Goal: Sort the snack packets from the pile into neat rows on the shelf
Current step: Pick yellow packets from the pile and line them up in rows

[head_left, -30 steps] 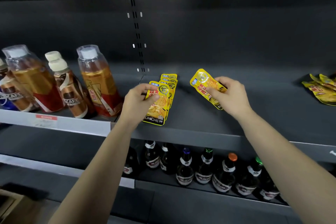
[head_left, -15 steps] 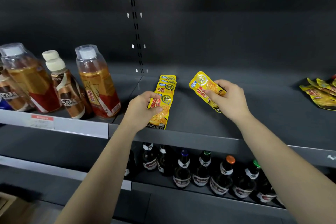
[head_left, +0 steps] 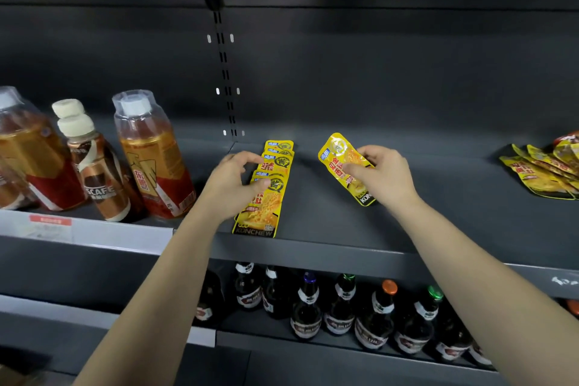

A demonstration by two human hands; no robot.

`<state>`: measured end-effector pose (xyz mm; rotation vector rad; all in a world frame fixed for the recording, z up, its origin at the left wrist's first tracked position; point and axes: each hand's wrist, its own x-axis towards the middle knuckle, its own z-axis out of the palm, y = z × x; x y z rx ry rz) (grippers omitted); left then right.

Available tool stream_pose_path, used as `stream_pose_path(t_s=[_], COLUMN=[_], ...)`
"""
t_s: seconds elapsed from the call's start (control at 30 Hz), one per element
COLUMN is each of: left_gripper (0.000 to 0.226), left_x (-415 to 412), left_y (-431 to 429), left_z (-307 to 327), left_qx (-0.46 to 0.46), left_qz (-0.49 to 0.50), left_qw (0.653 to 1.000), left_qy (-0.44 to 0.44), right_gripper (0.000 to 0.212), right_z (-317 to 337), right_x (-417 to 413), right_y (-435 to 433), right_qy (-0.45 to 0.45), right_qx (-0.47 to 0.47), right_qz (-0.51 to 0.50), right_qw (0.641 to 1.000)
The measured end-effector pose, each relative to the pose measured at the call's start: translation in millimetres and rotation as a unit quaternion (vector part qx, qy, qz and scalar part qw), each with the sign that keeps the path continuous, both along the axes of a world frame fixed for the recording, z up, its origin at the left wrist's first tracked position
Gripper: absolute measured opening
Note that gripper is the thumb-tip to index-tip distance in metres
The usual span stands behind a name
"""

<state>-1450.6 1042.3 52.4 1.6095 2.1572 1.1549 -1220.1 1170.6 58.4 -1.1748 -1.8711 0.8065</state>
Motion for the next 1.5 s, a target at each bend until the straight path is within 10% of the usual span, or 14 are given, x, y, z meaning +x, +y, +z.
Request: stream_pose_path(t_s=[0.6, 1.5], left_gripper=[0.042, 0.051], left_x=[-10, -24], left_y=[108, 107], left_z=[10, -10], left_qx=[-0.104, -0.123], left_qz=[-0.011, -0.05], left_qw=[0.944, 0.958], left_qy=[0.312, 0.254], right_gripper=[0.025, 0.035], right_z=[-5, -19], right_x=[-72, -100], right_y=[53, 58], right_qy=[0.091, -0.233], right_qx=[-0.228, -0.039], right_qz=[-0.05, -0.134], right_qw=[0.968, 0.963])
